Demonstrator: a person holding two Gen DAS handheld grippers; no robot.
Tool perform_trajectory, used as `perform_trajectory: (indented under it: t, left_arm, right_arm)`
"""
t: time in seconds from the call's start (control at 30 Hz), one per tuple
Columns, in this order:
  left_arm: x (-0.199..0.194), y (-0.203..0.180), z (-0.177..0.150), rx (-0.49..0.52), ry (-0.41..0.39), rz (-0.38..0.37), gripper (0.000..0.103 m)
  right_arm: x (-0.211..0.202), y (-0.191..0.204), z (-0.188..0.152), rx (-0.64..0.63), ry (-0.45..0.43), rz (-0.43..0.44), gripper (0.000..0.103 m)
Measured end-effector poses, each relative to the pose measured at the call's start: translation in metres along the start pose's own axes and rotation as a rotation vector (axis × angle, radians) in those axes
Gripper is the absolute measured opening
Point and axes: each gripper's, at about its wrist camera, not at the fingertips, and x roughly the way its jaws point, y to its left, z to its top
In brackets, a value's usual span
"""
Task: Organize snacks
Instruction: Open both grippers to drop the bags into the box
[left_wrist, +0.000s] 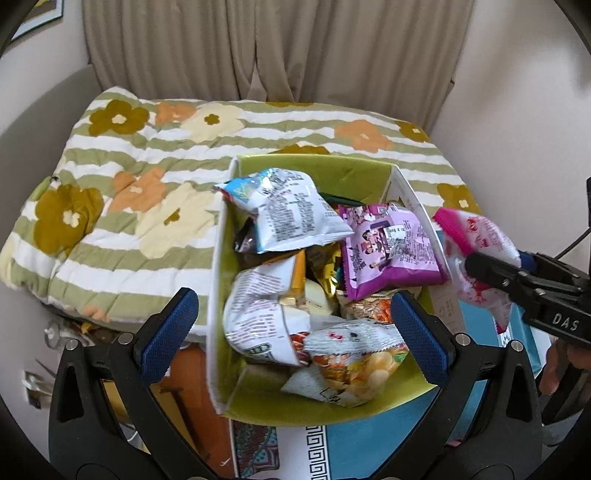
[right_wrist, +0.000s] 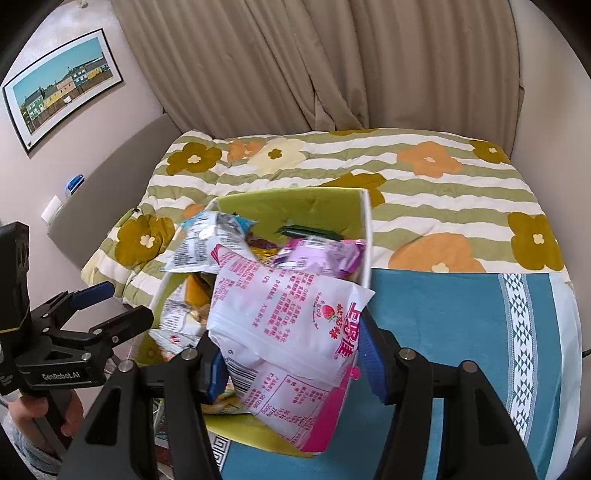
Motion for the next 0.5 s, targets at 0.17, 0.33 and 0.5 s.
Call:
perform_trajectory:
  t: [0.17,0.33,0.5]
  left_arm:
    - [-0.003,0.013,-0.006,0.007,0.001,0.0,0.103]
    - [-0.006,0.019,-0.015,-0.011,0.004,0.015,0.103]
    - [-0.02,0.013,-0.026,-0.019,-0.011,0.038,0.103]
  right_arm:
    - [0.011,0.014,0.0,0.034,0.0,0.026,0.082]
    - [0.005,0.021,-0.001,0.025,-0.049,-0.013,0.096]
    - [-0.004,0.017,-0.007,0.032,-0.048,-0.021,0.096]
